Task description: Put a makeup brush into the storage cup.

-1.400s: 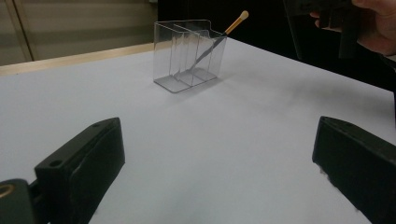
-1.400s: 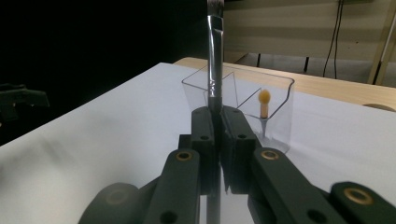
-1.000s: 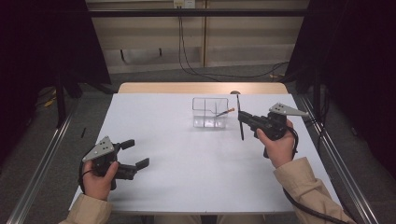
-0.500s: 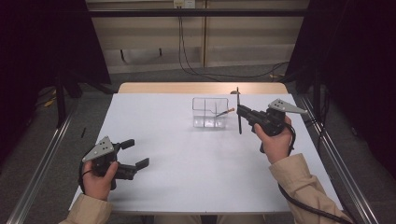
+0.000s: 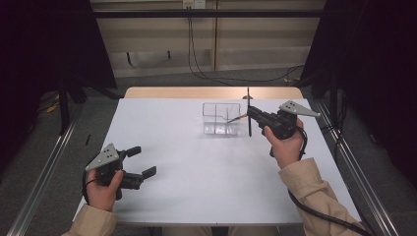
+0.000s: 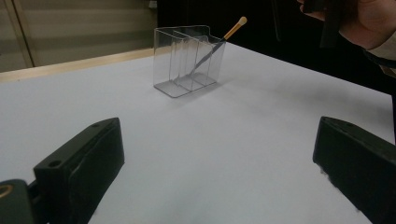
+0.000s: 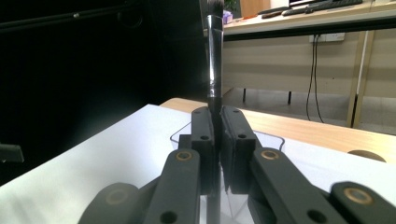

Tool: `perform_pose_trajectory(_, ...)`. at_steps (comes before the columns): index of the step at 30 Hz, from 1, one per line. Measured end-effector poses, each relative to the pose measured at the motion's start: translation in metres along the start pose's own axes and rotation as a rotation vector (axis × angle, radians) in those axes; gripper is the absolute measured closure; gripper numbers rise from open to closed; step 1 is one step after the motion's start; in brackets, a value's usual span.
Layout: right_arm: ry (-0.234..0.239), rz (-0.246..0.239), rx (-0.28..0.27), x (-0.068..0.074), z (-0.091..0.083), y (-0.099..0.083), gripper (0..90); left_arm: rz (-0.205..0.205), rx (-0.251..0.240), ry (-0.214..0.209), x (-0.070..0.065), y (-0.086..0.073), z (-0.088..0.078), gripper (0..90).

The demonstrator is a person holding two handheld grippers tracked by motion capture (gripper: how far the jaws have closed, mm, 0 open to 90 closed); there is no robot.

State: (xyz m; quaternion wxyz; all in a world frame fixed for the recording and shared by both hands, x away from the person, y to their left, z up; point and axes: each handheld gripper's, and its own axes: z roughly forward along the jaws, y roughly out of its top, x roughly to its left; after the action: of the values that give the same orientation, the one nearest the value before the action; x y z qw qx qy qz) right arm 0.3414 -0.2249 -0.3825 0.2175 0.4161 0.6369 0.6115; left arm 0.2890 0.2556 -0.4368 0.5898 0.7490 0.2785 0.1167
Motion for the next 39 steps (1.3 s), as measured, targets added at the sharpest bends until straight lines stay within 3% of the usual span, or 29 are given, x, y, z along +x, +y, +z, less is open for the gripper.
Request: perform_pose_trajectory(39, -0.020, 0.005, -0.038, -0.012, 0.024, 0.016, 84.1, -0.003, 0.004, -0.011, 0.001, -0.001, 0.003, 2.0)
